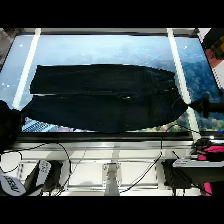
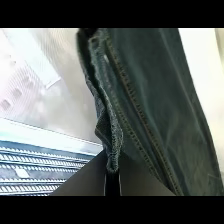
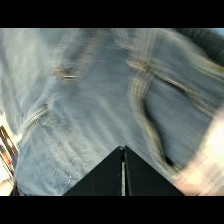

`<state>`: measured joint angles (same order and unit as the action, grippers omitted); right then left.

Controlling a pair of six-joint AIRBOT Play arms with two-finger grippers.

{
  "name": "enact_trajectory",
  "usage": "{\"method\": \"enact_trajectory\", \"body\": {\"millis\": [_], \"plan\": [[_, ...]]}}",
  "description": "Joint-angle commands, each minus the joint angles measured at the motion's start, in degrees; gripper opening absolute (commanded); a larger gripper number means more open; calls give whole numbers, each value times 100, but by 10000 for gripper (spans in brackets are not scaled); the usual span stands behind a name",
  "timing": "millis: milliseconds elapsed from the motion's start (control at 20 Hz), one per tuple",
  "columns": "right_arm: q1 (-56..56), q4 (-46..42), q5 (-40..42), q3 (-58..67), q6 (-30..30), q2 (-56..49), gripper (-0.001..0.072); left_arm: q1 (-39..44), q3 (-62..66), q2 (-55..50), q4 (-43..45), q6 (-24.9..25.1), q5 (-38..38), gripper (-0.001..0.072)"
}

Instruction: Fold the clothes and pants, and hang the long-sleeved shirts on hangers.

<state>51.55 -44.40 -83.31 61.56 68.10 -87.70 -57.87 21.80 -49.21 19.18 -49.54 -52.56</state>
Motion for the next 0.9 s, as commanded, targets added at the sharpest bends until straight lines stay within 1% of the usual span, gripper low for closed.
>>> {"method": "enact_trajectory", "body": {"millis": [0, 50, 100, 250, 400, 550, 700, 750, 800, 850], "plan": [[896, -151, 157, -1032, -114, 385, 266, 4, 9, 98, -15, 9, -131, 14], [911, -28, 413, -1283, -90, 365, 478, 4, 9, 98, -15, 11, -186, 14], [833, 76, 501, -1460, -94, 323, 507, 2, 9, 98, -13, 11, -256, 14], [361, 46, 885, -1543, -168, 170, 508, 2, 9, 98, -15, 11, -306, 15], [-127, 197, 1574, -1541, -153, 87, 509, 4, 9, 98, -15, 11, -367, 15], [-575, 369, 2264, -1537, 42, -101, 508, 4, 7, 98, -15, 11, -367, 15], [-721, 426, 2734, -1526, 299, -162, 505, 4, 7, 98, -15, 11, -330, 15], [-719, 483, 2800, -1469, 297, -162, 453, 17, 7, 96, -17, 11, -247, 15], [-719, 525, 2809, -1384, 297, -162, 344, 76, 7, 96, -17, 11, -153, 15], [-719, 588, 2719, -1290, 293, -153, 163, 175, 9, 90, -20, 11, -81, 15]]}}
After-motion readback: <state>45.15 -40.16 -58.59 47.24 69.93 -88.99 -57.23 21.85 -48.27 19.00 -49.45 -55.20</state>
